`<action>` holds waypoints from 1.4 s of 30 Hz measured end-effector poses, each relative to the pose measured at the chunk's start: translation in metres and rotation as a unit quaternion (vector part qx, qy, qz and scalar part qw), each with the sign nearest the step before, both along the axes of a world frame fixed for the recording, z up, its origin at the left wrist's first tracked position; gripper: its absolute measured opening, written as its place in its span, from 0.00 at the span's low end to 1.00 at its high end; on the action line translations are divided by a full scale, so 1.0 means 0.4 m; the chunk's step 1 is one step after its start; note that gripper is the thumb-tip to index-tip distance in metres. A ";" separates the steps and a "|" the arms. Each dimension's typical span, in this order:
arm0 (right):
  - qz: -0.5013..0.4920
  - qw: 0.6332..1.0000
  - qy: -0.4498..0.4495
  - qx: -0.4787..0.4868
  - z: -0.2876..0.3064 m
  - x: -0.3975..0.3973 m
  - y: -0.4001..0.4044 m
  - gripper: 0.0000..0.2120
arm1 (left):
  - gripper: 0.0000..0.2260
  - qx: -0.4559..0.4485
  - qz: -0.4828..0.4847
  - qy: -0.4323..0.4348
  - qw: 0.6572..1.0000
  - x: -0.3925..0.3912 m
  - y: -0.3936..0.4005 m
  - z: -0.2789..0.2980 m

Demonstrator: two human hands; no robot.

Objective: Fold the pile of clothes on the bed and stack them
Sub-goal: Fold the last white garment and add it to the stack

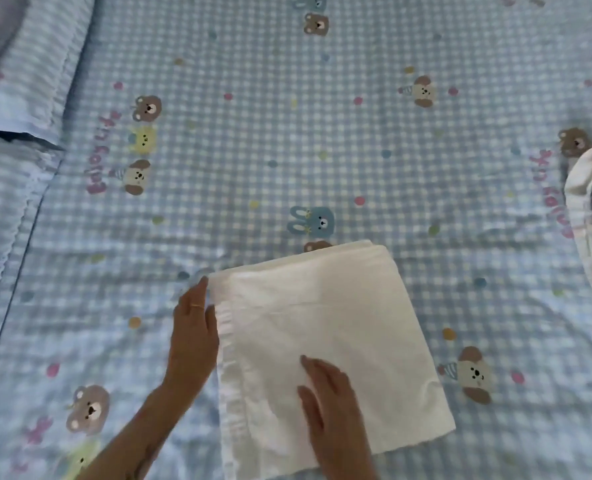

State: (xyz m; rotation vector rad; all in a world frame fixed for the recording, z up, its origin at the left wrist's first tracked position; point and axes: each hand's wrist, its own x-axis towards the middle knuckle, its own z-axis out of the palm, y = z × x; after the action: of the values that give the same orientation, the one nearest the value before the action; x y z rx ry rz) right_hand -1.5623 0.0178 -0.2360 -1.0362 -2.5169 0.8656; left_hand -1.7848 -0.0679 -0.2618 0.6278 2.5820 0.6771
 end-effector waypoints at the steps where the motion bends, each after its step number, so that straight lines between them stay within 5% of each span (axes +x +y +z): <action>1: -0.082 0.996 -0.031 0.009 -0.016 0.027 0.073 0.19 | 0.24 0.012 0.084 -0.060 0.995 0.053 -0.021 -0.001; 4: -0.219 0.947 -0.229 -0.061 -0.063 0.102 0.251 0.24 | 0.32 -0.014 0.205 -0.209 0.956 0.182 -0.058 -0.011; 6: -0.198 0.934 -0.255 -0.155 -0.088 0.114 0.285 0.28 | 0.31 -0.035 0.227 -0.218 0.949 0.216 -0.059 -0.012; 13: -0.235 0.953 -0.123 -0.150 -0.043 0.104 0.285 0.18 | 0.10 0.032 0.294 -0.223 0.929 0.185 -0.026 0.060; 20: -0.230 0.971 -0.034 -0.062 0.111 0.212 0.467 0.12 | 0.08 0.126 0.266 -0.174 0.940 0.280 0.168 0.196; 34: -0.326 0.943 0.053 0.033 0.388 0.800 1.251 0.07 | 0.07 0.253 0.113 -0.202 0.939 0.772 1.044 0.381; 42: -0.329 0.942 0.048 0.040 0.355 0.989 1.670 0.13 | 0.08 0.269 0.083 -0.198 0.939 0.946 1.450 0.311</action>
State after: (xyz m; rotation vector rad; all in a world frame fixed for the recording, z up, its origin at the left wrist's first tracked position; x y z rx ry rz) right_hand -1.1667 0.6856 -0.0942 -1.6161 -1.8915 0.5827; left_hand -1.4065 0.5122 -0.1372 0.3718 2.0844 1.4330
